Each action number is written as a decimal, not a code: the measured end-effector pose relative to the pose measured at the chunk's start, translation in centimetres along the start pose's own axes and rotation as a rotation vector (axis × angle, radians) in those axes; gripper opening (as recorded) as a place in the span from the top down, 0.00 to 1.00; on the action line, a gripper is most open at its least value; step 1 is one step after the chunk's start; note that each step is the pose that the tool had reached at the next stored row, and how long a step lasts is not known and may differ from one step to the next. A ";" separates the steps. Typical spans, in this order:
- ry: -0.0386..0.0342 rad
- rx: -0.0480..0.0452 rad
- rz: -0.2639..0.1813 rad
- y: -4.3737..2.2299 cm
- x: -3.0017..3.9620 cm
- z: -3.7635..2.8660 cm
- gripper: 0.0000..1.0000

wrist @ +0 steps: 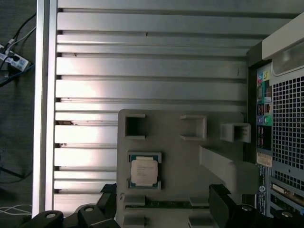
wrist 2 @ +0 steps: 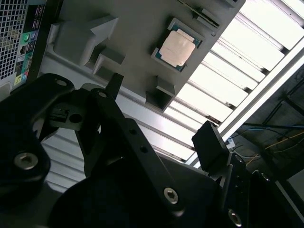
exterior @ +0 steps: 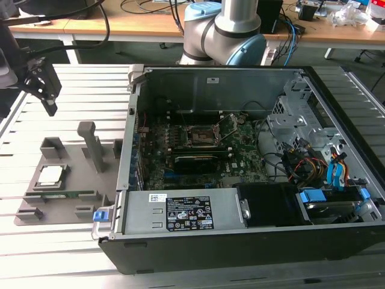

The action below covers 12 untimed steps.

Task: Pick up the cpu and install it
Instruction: 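Pick up the cpu and move it towards the insertion slot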

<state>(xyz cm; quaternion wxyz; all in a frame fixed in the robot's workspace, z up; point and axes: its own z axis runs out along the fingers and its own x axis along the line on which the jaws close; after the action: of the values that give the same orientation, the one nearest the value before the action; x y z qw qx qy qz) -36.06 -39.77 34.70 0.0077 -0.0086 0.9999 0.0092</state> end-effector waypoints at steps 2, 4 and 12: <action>0.0000 0.0000 0.000 0.00 0.00 0.11 0.14; 0.0000 0.0000 0.000 0.00 0.00 0.23 0.14; -0.0001 0.0000 0.000 -0.01 0.01 0.78 0.14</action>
<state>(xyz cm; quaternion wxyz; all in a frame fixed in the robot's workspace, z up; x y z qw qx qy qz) -36.06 -39.77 33.92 0.0077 -0.0086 0.9999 0.0092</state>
